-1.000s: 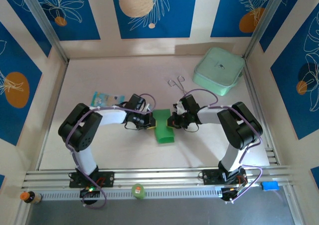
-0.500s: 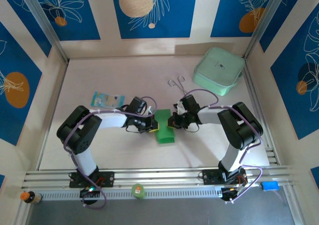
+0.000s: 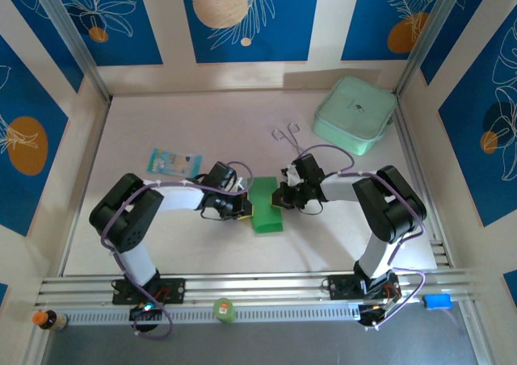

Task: Fold a paper plane with a square sheet of paper (pick it up from the middle)
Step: First fold the square sheet of paper in half at the center of the table.

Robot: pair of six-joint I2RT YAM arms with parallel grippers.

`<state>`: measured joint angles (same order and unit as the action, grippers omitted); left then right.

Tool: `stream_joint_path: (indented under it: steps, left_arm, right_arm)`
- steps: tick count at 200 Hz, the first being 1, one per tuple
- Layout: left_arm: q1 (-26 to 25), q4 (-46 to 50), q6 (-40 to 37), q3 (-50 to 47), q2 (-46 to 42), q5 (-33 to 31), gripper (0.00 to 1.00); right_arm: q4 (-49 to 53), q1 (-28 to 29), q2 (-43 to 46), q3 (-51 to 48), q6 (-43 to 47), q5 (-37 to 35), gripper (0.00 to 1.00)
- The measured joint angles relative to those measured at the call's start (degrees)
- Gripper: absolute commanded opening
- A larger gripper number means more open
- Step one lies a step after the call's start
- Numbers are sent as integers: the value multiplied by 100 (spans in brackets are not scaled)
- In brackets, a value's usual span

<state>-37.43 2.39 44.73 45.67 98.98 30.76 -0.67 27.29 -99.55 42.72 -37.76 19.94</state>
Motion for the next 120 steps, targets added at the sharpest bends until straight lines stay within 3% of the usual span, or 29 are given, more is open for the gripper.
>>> stream_joint_path:
  steps: [120]
  left_arm:
    - [-273, -575, 448, -334, 42, 168, 6]
  right_arm:
    - [4, -15, 13, -11, 0, 2, 0]
